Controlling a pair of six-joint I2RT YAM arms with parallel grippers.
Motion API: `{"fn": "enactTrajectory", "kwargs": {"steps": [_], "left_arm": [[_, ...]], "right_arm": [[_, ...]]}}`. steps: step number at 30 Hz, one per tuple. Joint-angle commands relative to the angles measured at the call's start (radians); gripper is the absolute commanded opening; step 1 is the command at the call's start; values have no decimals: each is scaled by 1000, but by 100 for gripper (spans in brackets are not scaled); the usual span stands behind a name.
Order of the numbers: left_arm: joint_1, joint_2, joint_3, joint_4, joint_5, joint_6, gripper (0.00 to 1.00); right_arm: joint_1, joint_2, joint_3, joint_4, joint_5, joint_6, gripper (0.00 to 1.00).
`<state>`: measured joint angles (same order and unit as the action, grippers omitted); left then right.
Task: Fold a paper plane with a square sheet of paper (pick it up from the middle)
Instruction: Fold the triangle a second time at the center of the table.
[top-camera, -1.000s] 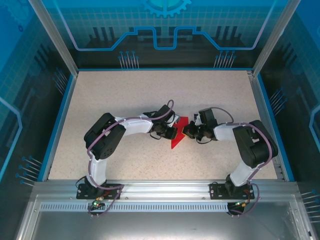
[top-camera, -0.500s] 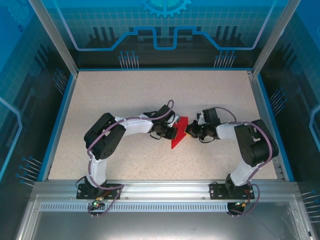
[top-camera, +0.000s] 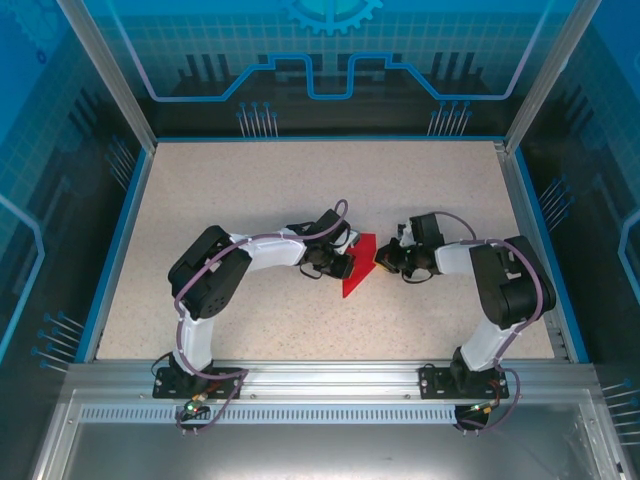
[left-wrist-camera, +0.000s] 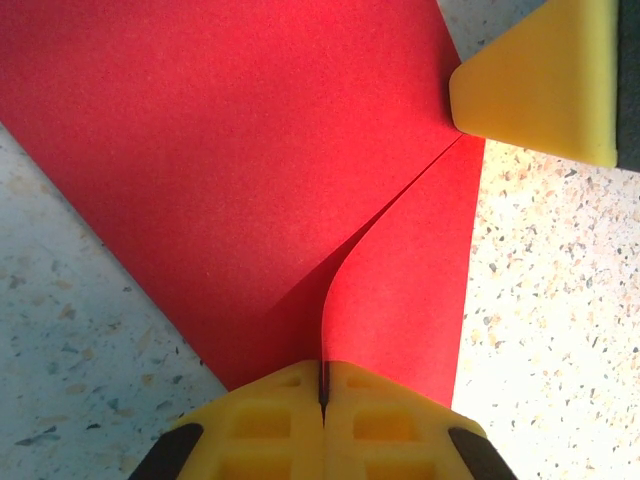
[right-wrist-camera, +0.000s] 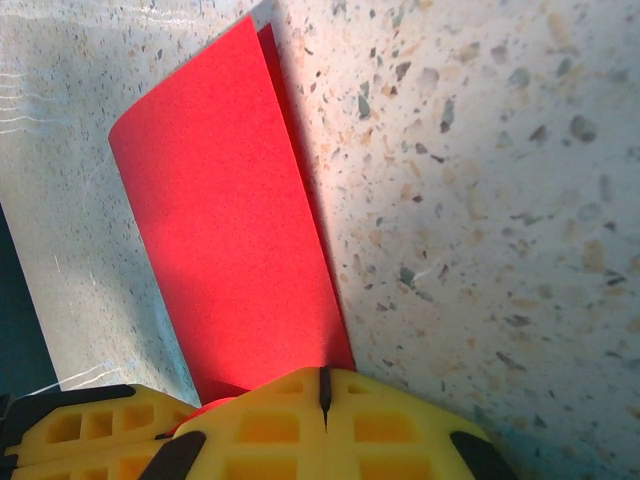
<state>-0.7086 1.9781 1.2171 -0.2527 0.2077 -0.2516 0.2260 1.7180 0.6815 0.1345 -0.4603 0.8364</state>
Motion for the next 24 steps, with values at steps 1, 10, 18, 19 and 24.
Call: {"fn": "enactTrajectory", "kwargs": {"steps": [1,10,18,19,24], "left_arm": [[9,24,21,-54,19,26,5],[10,25,37,-65,20,25,5],[9,28,41,-66,22,25,5],[10,28,40,-66,22,24,5],[10,26,48,-66,26,19,7]], "right_arm": [[-27,-2,-13,-39,23,-22,0],[14,-118,29,-100,-54,-54,0],[75,-46,20,-32,-91,-11,0],[80,-34,26,-34,-86,-13,0],[83,43,28,-27,-70,-16,0]]}}
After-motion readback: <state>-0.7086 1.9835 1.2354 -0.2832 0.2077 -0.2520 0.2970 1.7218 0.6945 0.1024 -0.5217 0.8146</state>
